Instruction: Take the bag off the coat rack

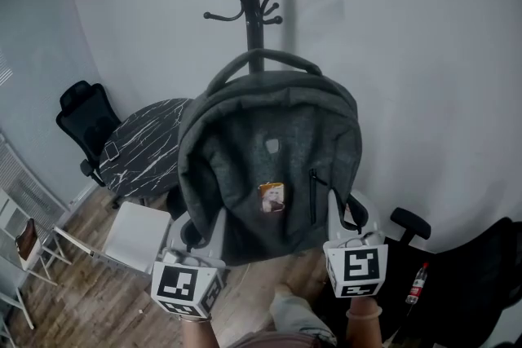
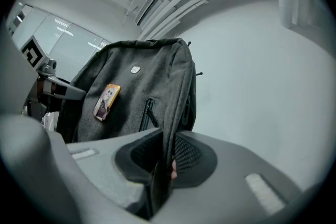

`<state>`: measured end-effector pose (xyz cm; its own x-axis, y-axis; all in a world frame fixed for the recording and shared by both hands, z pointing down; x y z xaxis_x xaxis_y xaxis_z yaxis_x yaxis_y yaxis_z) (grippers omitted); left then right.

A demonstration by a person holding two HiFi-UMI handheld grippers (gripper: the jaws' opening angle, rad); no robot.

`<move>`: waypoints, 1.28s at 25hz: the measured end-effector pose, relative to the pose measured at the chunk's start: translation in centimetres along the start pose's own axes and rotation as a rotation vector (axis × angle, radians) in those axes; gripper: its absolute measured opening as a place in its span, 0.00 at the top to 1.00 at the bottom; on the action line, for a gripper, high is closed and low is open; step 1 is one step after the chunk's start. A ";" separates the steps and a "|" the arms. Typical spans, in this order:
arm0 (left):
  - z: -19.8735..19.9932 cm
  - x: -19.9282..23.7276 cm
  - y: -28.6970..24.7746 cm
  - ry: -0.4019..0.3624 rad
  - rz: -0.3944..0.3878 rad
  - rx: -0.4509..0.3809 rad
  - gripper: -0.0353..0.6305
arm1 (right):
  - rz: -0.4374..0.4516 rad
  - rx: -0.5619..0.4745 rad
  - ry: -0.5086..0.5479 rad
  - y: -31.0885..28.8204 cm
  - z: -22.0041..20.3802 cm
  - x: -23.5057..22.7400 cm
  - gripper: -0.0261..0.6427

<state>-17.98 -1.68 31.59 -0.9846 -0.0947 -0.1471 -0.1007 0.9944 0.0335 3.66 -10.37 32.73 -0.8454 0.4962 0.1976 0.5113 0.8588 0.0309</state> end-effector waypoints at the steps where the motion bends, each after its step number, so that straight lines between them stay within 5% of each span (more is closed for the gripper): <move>1: 0.1 -0.1 0.2 -0.001 0.002 -0.001 0.82 | 0.000 -0.001 0.001 0.3 0.1 0.0 0.89; 32: 0.3 -6.6 5.1 0.002 -0.054 -0.049 0.82 | -0.067 -0.043 0.012 9.9 -0.4 -1.9 0.89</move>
<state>-11.92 4.02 32.39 -0.9778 -0.1483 -0.1481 -0.1605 0.9843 0.0738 10.36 -2.85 33.02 -0.8763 0.4358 0.2053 0.4598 0.8838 0.0867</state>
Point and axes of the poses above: the fingertips, and each gripper's own axes: y backward along the fingers, x to its left, z out of its top, the point moved 2 cm from there along y, backward along the fingers, and after that the axes turned 3 degrees about -y, right-handed, at the moved point
